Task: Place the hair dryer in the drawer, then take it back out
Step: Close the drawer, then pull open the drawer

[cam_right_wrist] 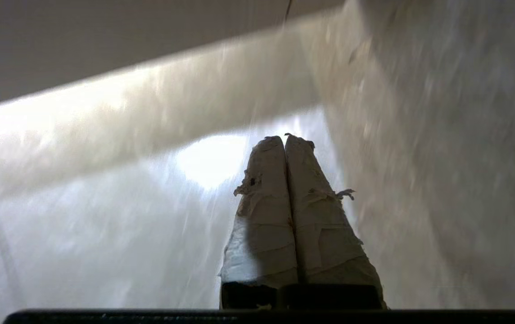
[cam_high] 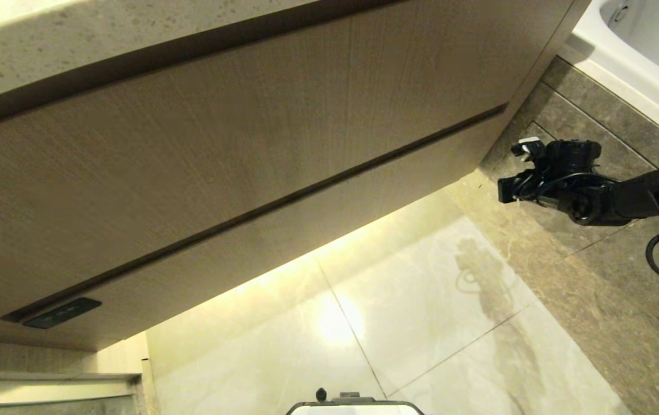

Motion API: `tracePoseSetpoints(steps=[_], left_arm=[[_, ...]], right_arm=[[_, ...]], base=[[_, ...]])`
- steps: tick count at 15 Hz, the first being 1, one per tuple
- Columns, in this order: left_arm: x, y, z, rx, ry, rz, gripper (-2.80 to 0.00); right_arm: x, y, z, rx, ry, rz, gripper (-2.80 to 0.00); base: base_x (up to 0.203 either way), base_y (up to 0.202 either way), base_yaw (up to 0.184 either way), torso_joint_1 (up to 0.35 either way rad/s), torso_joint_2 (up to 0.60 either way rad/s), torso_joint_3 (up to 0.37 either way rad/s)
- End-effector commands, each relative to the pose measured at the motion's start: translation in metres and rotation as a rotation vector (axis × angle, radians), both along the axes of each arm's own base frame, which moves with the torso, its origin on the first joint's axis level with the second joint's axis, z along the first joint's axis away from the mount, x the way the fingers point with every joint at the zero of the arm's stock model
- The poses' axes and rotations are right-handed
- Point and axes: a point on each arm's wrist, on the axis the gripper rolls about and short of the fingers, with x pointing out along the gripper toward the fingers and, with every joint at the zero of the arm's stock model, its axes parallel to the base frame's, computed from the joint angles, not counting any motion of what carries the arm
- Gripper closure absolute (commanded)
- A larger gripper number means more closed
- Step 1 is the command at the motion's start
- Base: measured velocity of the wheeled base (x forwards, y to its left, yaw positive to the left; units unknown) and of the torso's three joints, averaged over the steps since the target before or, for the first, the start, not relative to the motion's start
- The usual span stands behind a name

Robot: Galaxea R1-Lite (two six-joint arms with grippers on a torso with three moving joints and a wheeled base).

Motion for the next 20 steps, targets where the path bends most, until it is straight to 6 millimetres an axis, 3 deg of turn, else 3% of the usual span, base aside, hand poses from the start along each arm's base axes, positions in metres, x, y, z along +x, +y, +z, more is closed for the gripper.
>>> tracePoseSetpoints(steps=[1, 2, 4, 7, 11, 14, 17, 20], left_arm=[[0.0, 0.0, 0.0, 0.0, -0.001, 0.0, 0.0], [0.0, 0.0, 0.0, 0.0, 0.0, 0.0, 0.0], [0.0, 0.0, 0.0, 0.0, -0.001, 0.0, 0.0], [0.0, 0.0, 0.0, 0.0, 0.0, 0.0, 0.0], [0.0, 0.0, 0.0, 0.0, -0.001, 0.0, 0.0], [0.0, 0.0, 0.0, 0.0, 0.0, 0.0, 0.0], [0.0, 0.0, 0.0, 0.0, 0.0, 0.0, 0.0], [0.0, 0.0, 0.0, 0.0, -0.001, 0.0, 0.0]], right_arm=[[-0.033, 0.002, 0.04, 0.025, 0.037, -0.032, 0.0], [-0.055, 0.004, 0.053, 0.032, 0.064, -0.068, 0.0], [-0.097, 0.007, 0.061, 0.036, 0.138, -0.128, 0.0], [-0.195, 0.016, 0.068, 0.041, 0.229, -0.165, 0.0], [-0.326, 0.031, 0.056, 0.061, 0.222, -0.182, 0.0], [-0.416, 0.041, 0.025, 0.076, 0.114, -0.185, 0.0], [-0.466, 0.048, -0.022, 0.087, 0.052, -0.125, 0.0], [-0.49, 0.048, -0.046, 0.115, -0.033, -0.045, 0.0]], base=[[0.0, 0.0, 0.0, 0.0, 0.0, 0.0], [0.0, 0.0, 0.0, 0.0, 0.0, 0.0], [0.0, 0.0, 0.0, 0.0, 0.0, 0.0], [0.0, 0.0, 0.0, 0.0, 0.0, 0.0], [0.0, 0.0, 0.0, 0.0, 0.0, 0.0], [0.0, 0.0, 0.0, 0.0, 0.0, 0.0], [0.0, 0.0, 0.0, 0.0, 0.0, 0.0], [0.0, 0.0, 0.0, 0.0, 0.0, 0.0]])
